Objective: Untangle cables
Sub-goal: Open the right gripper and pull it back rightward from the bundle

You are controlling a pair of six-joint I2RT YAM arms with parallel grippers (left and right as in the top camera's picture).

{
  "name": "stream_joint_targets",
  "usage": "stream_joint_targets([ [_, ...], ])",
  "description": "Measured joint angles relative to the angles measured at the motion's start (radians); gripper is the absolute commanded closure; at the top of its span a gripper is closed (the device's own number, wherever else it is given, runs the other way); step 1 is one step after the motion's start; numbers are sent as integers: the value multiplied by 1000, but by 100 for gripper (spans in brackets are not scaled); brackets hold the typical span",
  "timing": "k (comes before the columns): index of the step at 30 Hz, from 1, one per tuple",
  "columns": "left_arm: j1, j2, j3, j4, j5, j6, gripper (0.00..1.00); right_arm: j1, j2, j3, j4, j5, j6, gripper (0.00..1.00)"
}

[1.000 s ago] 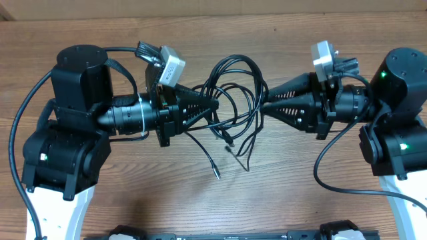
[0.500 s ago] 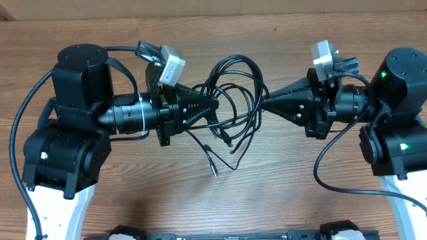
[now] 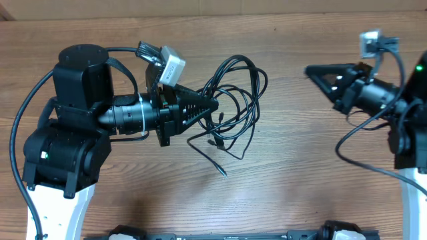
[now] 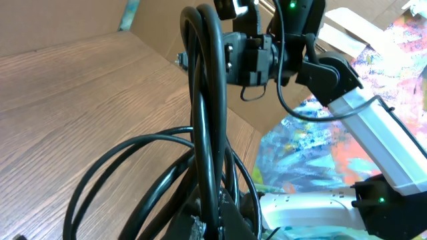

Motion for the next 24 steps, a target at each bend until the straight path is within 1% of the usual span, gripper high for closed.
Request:
stream_joint_targets([
  [1,0,0,0,0,0,0,96,-41,0,0,-24,11,1,96],
  [2,0,0,0,0,0,0,96,-62,0,0,-31,14,3,93],
  [4,0,0,0,1,0,0,96,-100,0,0,-40,3,3,78],
  [5,0,0,0,3,0,0,96,-103,0,0,-40,-16,-6,68],
  [6,0,0,0,8,0,0,96,-103,0,0,-41,-38,-10,59],
  [7,0,0,0,23,1,1,96,-103,0,0,-41,-94,-31,54],
  [9,0,0,0,29,4,3,96,-102,0,0,-41,-163,-55,50],
  [11,0,0,0,43,12,3,96,-102,0,0,-40,-243,-78,50],
  [15,0,0,0,80,29,3,96,-100,0,0,-41,-333,-87,49],
  [16,0,0,0,87,32,3,96,-90,0,0,-42,-352,-88,43],
  [17,0,0,0,95,34,3,96,-69,0,0,-44,-363,-85,0],
  [20,-1,0,0,95,26,2,96,0,0,0,-47,-352,-86,0],
  [23,-11,0,0,95,-7,-1,96,99,0,0,-46,-277,-77,0],
  [24,-17,0,0,94,-16,-1,96,109,0,0,-47,-267,-76,0],
])
